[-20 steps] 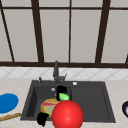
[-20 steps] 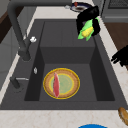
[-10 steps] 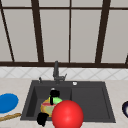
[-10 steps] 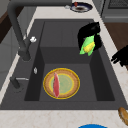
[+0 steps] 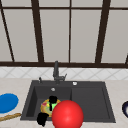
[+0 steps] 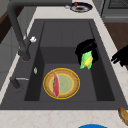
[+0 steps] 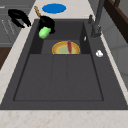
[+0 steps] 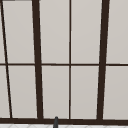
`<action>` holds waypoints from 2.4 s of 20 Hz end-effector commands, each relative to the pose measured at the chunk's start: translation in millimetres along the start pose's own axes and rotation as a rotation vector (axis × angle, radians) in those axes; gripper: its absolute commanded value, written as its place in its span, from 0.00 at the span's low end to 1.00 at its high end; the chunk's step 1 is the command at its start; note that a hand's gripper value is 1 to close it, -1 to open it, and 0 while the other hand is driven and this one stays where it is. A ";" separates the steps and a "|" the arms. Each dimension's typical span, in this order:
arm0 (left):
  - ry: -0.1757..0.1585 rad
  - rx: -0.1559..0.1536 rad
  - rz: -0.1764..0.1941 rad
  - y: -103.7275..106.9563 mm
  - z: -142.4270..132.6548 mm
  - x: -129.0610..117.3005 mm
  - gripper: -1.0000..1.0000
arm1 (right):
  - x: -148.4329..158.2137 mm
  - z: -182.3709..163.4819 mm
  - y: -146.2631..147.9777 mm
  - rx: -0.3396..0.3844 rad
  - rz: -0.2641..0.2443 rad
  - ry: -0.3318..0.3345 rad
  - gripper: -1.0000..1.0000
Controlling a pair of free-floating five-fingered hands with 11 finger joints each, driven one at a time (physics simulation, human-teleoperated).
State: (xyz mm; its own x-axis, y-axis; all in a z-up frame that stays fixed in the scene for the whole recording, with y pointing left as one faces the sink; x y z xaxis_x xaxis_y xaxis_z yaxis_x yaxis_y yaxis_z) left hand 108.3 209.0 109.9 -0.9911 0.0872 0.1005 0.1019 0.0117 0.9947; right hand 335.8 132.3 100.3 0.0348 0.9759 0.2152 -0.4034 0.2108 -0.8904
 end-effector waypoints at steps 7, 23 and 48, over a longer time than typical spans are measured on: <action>0.000 0.000 0.000 0.0 0.0 0.0 0.50 | -16.6 -46.4 68.0 0.039 0.093 -0.172 1.00; 0.000 0.000 0.000 0.0 0.0 0.0 0.50 | -31.3 -145.4 109.3 0.109 0.050 -0.190 1.00; 0.000 0.000 0.000 0.0 0.0 0.0 0.50 | -0.3 -201.0 92.8 0.312 0.123 0.008 0.00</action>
State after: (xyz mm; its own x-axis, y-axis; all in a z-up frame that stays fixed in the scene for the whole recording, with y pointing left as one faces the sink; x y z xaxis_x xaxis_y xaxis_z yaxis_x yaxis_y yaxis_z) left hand 108.3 209.0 109.9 -0.9911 0.0872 0.1005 0.1019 0.0117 0.9947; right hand 480.5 157.5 -63.2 -0.0120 0.9904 0.1380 -0.7036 0.0897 -0.7049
